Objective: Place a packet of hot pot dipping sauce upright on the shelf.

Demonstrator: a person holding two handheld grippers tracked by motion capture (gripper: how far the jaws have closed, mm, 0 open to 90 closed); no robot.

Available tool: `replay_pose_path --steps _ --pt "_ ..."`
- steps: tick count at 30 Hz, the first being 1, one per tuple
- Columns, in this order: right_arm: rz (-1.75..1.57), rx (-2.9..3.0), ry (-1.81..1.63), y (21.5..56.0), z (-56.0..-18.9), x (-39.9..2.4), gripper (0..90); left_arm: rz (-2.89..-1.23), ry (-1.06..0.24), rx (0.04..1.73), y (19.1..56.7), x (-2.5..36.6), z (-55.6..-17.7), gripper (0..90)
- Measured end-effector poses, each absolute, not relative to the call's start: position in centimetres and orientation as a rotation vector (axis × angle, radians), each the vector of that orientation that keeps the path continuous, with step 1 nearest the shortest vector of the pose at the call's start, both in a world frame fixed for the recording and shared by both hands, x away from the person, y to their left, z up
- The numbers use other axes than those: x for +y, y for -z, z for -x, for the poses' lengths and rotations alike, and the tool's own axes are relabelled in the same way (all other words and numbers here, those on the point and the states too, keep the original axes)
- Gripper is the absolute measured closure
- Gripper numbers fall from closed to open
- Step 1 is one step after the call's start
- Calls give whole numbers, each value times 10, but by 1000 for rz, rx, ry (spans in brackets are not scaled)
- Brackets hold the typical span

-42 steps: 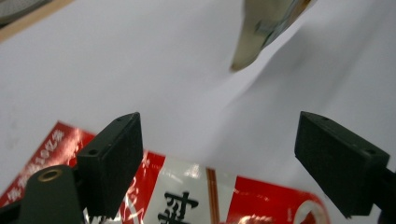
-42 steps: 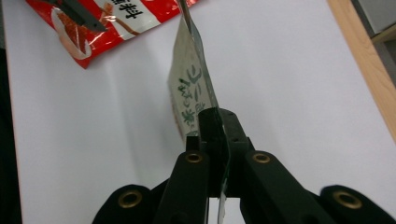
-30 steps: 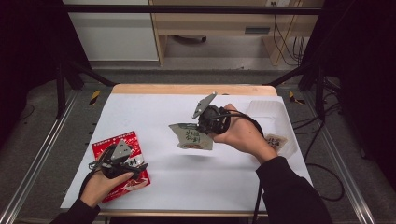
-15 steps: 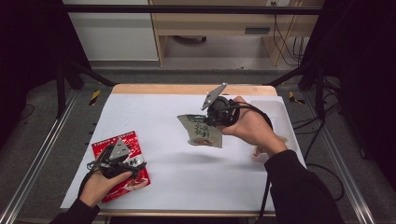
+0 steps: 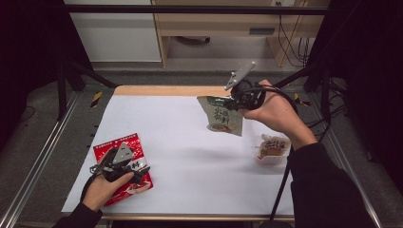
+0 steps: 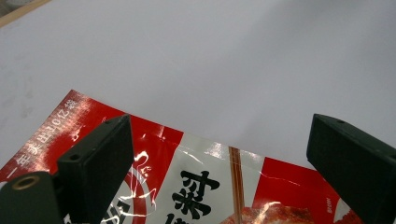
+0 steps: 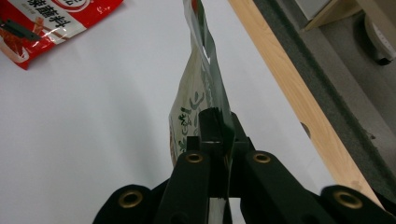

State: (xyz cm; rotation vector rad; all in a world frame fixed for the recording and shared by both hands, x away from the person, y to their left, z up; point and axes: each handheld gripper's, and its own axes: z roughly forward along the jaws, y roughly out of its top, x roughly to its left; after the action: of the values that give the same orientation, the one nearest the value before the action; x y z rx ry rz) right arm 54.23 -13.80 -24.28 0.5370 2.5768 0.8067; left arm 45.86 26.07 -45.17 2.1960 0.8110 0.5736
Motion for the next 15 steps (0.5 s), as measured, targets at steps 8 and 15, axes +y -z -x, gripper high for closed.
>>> replay_pose_path --steps 8,15 --pt "-577 2524 -863 232 -540 -164 900 -2201 -582 817 452 261 -458 70" --pt "-595 2489 -865 222 -537 -183 900 -2206 -586 811 453 260 -458 70"
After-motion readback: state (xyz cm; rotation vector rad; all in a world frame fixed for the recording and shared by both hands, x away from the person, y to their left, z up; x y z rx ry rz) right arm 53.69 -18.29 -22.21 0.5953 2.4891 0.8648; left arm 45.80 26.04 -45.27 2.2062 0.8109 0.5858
